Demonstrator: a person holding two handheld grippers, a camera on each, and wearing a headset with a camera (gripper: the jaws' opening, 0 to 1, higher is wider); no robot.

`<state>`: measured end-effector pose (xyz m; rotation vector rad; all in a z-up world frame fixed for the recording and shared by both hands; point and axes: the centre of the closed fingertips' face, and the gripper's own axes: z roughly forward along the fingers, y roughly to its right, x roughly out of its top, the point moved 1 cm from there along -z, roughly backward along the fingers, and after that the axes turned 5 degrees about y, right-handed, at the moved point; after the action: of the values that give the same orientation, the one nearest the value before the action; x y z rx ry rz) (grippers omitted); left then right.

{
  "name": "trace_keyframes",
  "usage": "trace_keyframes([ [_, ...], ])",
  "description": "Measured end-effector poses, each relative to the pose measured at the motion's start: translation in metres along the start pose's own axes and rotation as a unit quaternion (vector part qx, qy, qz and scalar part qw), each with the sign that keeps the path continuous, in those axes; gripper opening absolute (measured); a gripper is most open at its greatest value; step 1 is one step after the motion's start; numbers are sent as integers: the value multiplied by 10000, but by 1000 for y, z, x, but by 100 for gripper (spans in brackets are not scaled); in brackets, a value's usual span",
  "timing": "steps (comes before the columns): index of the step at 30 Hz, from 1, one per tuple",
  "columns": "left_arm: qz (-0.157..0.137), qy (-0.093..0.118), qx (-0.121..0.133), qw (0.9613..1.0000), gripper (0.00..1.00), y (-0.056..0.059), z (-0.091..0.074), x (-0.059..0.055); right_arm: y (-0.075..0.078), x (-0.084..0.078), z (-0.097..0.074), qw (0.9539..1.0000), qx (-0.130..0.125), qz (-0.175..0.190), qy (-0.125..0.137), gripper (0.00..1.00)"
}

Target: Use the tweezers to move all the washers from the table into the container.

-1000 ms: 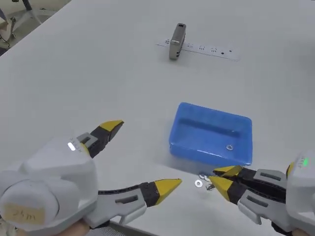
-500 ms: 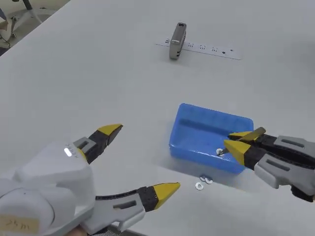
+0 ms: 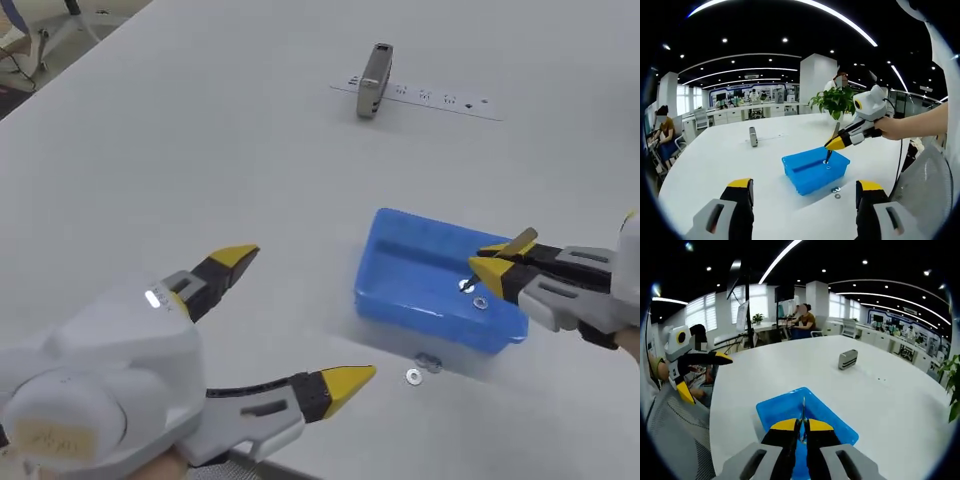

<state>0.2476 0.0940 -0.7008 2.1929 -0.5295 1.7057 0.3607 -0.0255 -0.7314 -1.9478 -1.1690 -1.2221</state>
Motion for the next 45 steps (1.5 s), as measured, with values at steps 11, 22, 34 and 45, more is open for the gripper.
trace_keyframes([
  [11, 11, -6, 6, 10000, 85, -1, 0, 0, 7, -23, 16, 9995, 32, 212, -230, 2],
  [22, 18, -15, 19, 10000, 85, -1, 0, 0, 7, -29, 18, 9993, -14, 284, -260, 3],
  [34, 10, 20, 35, 10000, 84, -2, -1, 1, 8, -11, 5, 9986, -151, 506, 6, 3],
  [45, 12, 24, 12, 10000, 84, -1, -1, 1, -8, 15, -17, 9981, -145, 484, 363, 3],
])
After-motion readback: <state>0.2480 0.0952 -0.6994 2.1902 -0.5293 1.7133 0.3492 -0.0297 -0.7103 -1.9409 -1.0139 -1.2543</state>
